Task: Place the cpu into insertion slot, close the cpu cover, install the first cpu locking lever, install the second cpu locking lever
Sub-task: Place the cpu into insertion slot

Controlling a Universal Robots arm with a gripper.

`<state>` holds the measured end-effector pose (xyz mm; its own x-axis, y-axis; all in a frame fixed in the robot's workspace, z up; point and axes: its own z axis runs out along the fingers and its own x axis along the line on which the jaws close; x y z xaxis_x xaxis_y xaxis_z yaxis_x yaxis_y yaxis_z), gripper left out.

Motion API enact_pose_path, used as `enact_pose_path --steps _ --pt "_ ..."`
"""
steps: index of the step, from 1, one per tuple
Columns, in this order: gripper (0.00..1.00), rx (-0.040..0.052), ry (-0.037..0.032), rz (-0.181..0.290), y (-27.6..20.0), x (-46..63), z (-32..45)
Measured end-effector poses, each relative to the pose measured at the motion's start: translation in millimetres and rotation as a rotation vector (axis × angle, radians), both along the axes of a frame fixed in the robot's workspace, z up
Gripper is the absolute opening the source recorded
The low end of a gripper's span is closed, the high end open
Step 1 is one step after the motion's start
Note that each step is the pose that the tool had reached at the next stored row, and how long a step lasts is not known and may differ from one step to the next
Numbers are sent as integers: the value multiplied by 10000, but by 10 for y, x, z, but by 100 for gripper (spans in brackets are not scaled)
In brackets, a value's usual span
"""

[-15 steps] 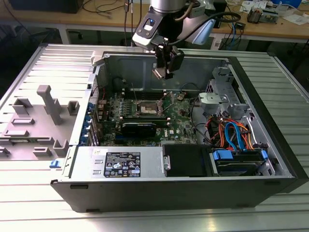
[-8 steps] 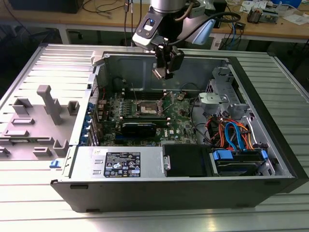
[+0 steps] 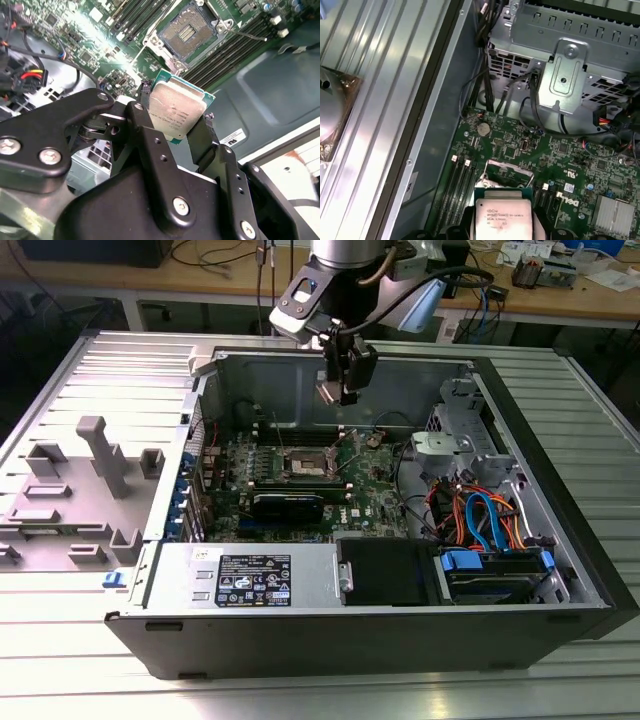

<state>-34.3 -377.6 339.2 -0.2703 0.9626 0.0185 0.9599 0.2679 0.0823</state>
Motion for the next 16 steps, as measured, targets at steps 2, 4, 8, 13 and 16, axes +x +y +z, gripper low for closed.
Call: enact_pose_path --steps 2,4,8,13,16 --pt "54 -2 1 -322 0 0 -10" --pt "54 -1 0 -488 0 0 -16" --pt "54 -2 0 -614 0 -11 -23" --pt "54 -2 0 -655 0 -12 -24" --pt "54 -2 0 -658 0 -12 -24"
